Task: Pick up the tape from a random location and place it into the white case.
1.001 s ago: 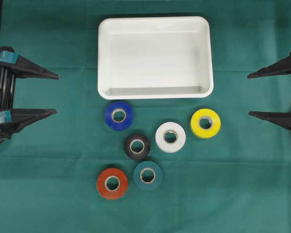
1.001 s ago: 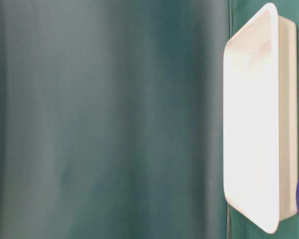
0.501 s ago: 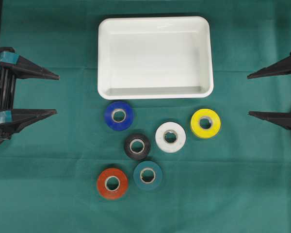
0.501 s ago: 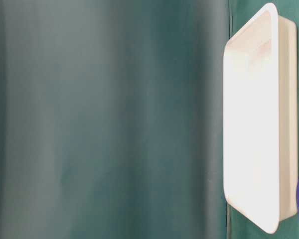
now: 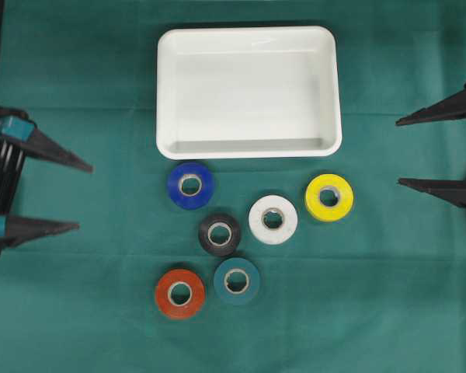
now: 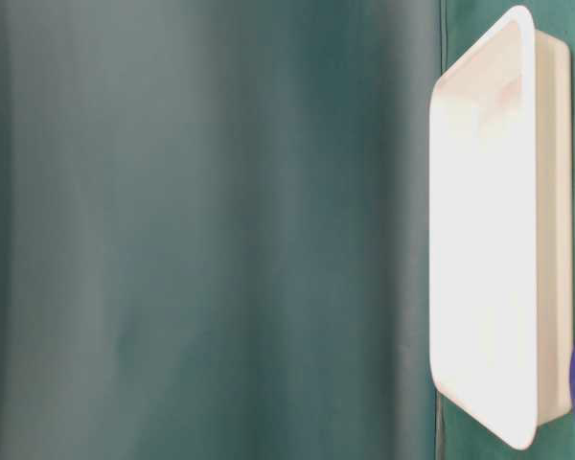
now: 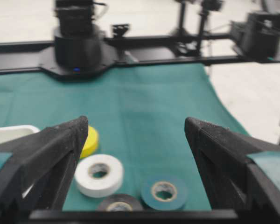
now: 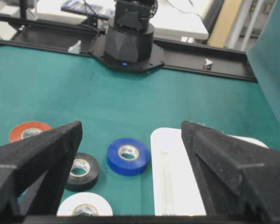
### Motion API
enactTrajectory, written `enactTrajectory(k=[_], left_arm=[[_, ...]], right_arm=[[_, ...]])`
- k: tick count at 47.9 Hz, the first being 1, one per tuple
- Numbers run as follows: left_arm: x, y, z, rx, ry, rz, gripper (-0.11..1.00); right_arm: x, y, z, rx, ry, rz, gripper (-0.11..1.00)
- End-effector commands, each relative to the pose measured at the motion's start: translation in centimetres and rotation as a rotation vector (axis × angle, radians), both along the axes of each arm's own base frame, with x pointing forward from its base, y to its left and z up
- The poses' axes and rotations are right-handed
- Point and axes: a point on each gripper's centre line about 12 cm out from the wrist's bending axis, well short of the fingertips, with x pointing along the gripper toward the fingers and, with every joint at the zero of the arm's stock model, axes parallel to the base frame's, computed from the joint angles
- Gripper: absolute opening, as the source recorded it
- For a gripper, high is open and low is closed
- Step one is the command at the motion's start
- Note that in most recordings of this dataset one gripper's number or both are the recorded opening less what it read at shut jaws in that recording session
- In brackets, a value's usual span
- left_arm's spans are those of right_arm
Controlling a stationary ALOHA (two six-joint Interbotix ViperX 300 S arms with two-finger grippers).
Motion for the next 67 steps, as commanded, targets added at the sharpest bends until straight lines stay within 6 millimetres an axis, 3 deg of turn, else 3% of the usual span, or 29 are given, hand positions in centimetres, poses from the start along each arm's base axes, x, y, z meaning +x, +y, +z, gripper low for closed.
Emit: enactTrajectory(k=[1,18,50,67], left_arm=[[0.3,-0.2,1.0,0.0,-0.019,-0.005,0.99],[1.7,0.1,0.2,0.01,0.032,0.02,0.99],[10.5,0.9,0.3,0.036,0.145,0.089,0.99],[13.2,1.9,0.5,0.036,0.16,0.129,0.99]], right_arm=[[0.2,0.0,1.1,-0.003,-0.026,-0.001,0.91],[0.4,0.0,1.0,-0.003,-0.02,-0.001,0.91],[0.8,0.0,0.4,-0.003,0.008,-0.001,0.91],[0.9,-0.1,0.2,-0.003,0.014,-0.003,0.91]])
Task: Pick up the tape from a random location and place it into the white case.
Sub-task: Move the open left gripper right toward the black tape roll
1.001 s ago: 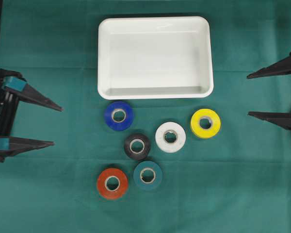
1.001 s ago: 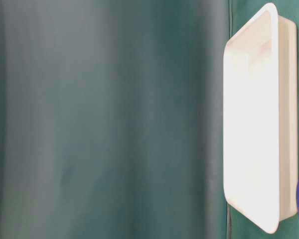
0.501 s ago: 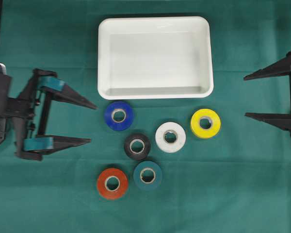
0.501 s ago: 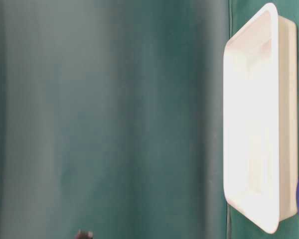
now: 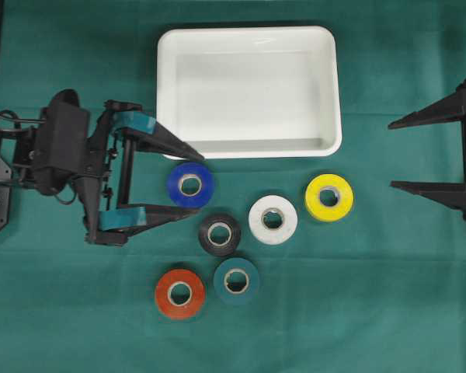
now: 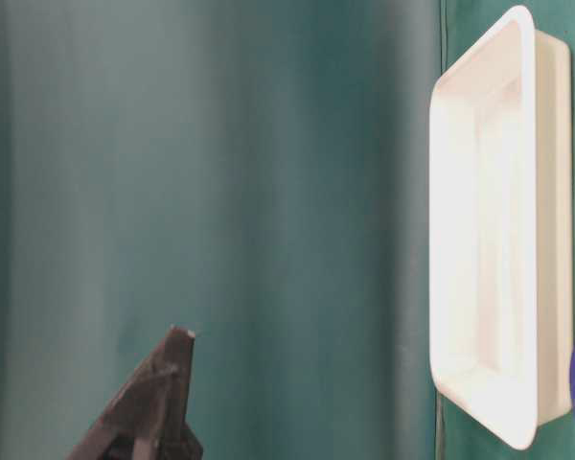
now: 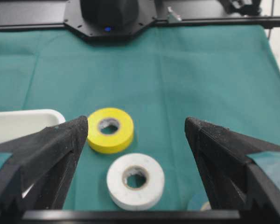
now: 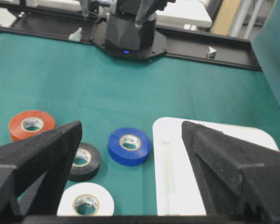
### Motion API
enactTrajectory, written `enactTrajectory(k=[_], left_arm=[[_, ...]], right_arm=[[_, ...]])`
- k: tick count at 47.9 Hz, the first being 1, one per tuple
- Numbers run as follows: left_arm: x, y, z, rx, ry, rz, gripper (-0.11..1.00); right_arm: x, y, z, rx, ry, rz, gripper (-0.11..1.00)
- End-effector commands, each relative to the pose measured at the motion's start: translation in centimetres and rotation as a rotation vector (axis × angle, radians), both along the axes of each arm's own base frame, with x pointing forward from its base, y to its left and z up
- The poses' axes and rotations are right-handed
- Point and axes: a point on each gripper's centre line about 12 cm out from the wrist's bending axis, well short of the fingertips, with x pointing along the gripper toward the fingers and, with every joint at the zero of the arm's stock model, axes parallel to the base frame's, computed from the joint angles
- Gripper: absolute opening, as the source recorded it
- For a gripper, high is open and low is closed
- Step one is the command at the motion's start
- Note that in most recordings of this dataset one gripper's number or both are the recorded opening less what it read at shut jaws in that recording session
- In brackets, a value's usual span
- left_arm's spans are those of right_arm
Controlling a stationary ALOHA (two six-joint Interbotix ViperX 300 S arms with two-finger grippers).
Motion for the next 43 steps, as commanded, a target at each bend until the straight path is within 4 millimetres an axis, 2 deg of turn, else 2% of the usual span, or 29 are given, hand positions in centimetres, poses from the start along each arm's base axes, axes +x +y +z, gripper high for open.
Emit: enactTrajectory(k=[1,23,31,43], left_arm=[[0.7,0.3,1.4,0.0,-0.042,0.01,0.99],[1.3,0.5,0.9,-0.005,0.022,0.018,0.99],[2.1,0.5,0.4,0.0,0.137,0.02,0.99],[3.8,0.4,-0.6,0.016,0.399,0.021,0.99]], right_arm=[[0.3,0.0,1.0,-0.003,-0.023,-0.001,0.91],[0.4,0.0,0.7,-0.003,-0.008,-0.001,0.91],[0.4,0.0,0.8,-0.003,-0.009,-0.001,0.91],[0.4,-0.1,0.8,-0.003,-0.005,-0.003,0.91]])
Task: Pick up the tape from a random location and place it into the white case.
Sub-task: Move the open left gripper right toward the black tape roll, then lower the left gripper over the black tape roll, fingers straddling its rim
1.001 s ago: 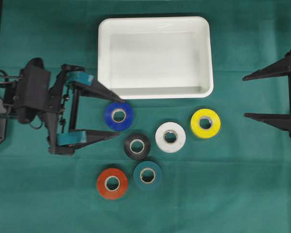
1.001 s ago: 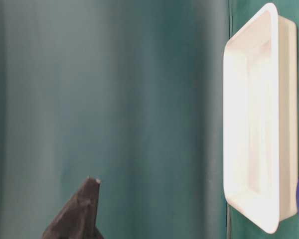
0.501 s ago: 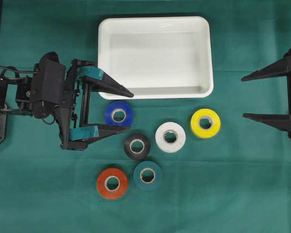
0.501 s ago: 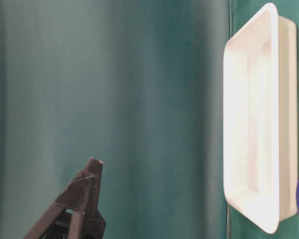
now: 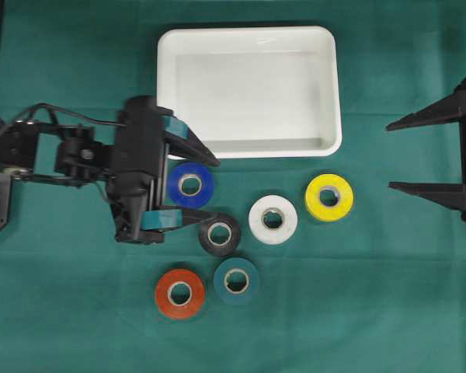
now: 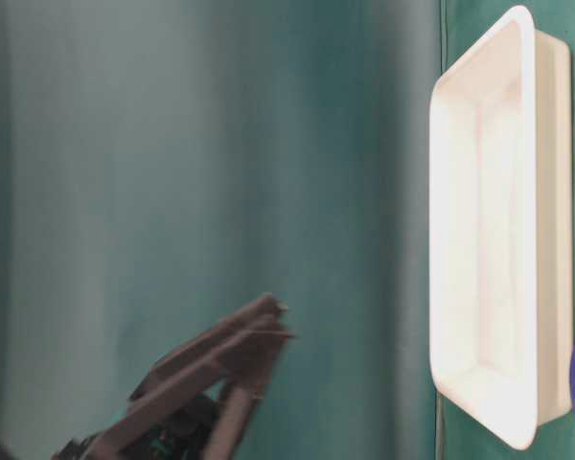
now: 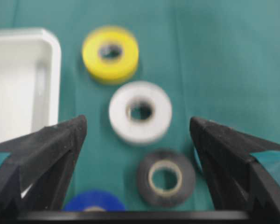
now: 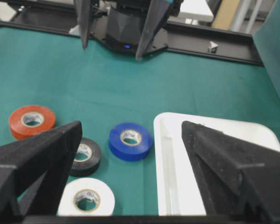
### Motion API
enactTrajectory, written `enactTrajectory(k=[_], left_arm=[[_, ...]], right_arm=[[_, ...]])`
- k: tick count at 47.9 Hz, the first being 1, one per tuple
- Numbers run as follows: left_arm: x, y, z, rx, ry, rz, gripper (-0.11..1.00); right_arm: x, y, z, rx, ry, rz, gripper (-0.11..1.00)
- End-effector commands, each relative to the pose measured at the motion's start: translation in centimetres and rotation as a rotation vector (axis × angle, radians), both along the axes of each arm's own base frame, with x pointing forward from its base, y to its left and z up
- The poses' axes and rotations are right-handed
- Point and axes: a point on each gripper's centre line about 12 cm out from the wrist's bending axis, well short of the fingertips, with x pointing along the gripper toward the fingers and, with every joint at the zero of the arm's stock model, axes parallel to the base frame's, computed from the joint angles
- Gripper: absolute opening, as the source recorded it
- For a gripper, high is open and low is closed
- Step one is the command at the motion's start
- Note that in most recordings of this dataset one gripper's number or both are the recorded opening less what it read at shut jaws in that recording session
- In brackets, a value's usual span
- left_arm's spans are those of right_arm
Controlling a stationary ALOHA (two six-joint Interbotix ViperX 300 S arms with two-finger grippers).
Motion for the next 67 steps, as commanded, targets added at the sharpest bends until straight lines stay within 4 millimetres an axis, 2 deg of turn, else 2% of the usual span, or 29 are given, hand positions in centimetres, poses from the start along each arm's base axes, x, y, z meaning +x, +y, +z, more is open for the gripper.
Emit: enactTrajectory(k=[1,12,19,67], left_arm=[[0.8,0.1,1.1,0.004,0.047,0.004,0.99],[2.2,0.1,0.5,0.016,0.28,0.003,0.99],[2.9,0.1,0.6,0.023,0.364,0.003,0.99],[3.1,0.1,0.6,0.029,0.372,0.004,0.99]], right_arm=[[0.3,0.0,1.0,-0.003,-0.02,0.0,0.91],[0.3,0.0,0.9,-0.003,-0.012,0.0,0.91],[0.3,0.0,0.9,-0.003,-0.008,0.0,0.91],[0.3,0.0,0.8,-0.002,0.003,0.0,0.91]])
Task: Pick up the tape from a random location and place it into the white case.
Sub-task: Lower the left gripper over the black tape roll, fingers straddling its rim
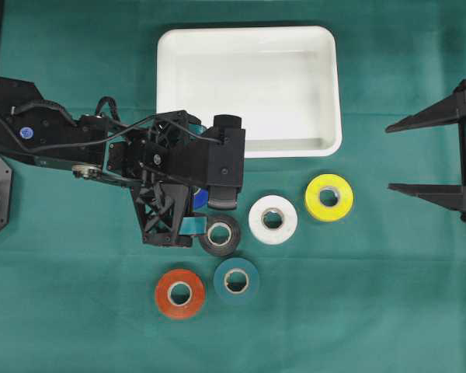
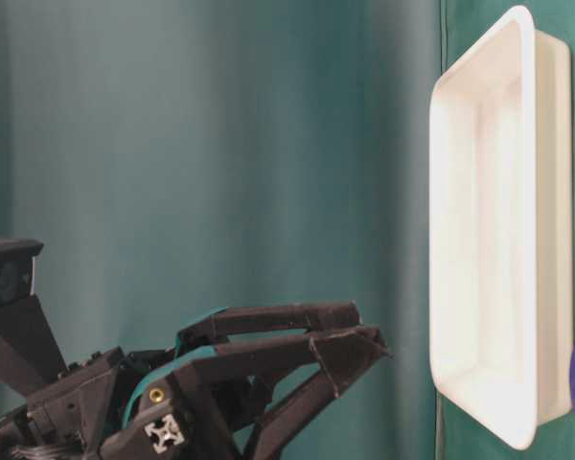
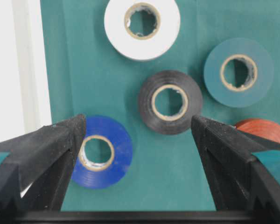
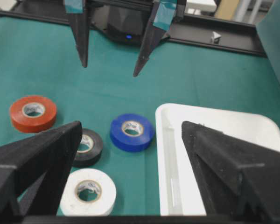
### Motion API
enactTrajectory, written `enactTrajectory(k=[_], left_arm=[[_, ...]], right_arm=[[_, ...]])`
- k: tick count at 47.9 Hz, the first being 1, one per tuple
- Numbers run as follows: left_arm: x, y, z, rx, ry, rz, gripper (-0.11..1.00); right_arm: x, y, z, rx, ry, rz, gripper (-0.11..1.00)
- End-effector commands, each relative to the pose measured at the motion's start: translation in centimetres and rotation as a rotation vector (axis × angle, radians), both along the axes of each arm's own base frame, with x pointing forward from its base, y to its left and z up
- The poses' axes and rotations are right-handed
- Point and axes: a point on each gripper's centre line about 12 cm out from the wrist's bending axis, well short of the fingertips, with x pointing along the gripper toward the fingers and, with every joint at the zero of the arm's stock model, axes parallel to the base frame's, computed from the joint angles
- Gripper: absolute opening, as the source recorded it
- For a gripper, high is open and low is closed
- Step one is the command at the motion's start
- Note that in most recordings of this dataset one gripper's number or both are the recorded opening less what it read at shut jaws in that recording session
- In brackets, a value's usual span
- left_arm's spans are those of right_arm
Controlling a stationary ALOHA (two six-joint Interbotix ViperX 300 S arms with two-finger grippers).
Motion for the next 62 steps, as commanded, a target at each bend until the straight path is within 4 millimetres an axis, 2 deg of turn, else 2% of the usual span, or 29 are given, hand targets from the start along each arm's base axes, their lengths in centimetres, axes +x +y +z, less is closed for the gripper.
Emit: enactTrajectory(k=[1,24,36,46,62], left_arm=[[0.3,0.2,1.4,0.001,-0.043,0.004,0.99],[0.5,0.2,1.0,-0.001,-0.058,0.006,0.99],[0.8,0.1,-1.5,-0.008,-0.044,0.012,0.99],[1.4,-0.4,-4.8,-0.009,-0.02,0.002,0.99],[1.9,-1.1,-8.1,-0.009,-0.003,-0.013,0.99]], right_arm=[[0.3,0.0,1.1,-0.002,-0.026,-0.001,0.91],[0.3,0.0,1.0,-0.002,-0.023,-0.001,0.91],[0.4,0.0,0.9,-0.002,-0.018,-0.001,0.91],[0.6,0.0,0.5,-0.002,-0.005,-0.001,0.91],[0.7,0.0,0.3,0.0,0.005,-0.001,0.91]])
